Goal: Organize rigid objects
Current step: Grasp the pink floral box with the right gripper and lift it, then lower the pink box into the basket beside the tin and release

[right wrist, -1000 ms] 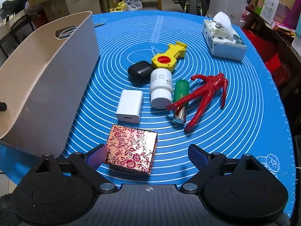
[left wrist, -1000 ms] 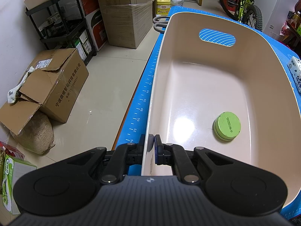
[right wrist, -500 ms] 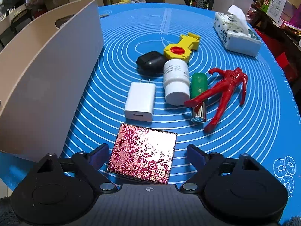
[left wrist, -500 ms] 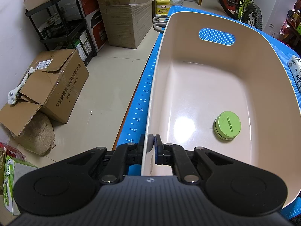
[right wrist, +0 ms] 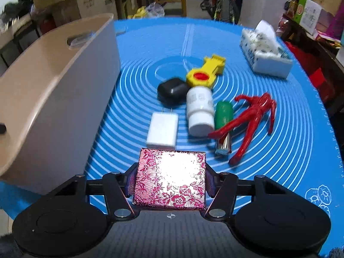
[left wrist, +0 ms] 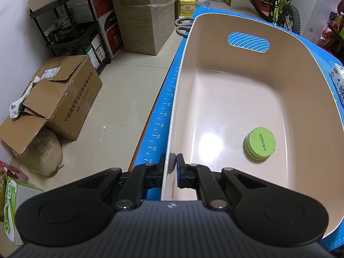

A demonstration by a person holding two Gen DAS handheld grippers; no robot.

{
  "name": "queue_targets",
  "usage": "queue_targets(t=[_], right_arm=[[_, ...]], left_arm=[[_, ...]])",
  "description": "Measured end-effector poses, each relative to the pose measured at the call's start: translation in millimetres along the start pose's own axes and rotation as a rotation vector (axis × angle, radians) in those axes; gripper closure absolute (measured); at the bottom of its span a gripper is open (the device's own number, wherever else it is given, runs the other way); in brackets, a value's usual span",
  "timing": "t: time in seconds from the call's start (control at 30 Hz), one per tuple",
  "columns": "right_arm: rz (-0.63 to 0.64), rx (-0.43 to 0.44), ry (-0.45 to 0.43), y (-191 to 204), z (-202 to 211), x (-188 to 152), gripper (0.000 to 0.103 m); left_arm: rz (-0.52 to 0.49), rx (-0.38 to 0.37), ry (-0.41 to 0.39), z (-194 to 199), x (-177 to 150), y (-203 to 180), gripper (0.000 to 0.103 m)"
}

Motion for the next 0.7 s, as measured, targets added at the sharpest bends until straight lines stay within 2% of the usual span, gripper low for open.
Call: queue_targets(t=[0.27,0.7], right_arm=[[-0.031,0.025,-0.111,7,31,32,0.04],[0.022,0.086,-0.273,54,64,97,0.04]], left_arm=[[0.001,-0.005,0.002,0,0,1,0.092],[-0.001,-0.002,0.003,0,1,2,0.092]])
Point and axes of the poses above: each gripper's, at about its wrist camera, not at the fingertips, and z roughly against the way its jaws point, y to its left, x to its top, the point moved 7 cm from there along -z, roughly the way its jaws point, and after that the axes turned 2 degrees about x, right-handed, at the moved point
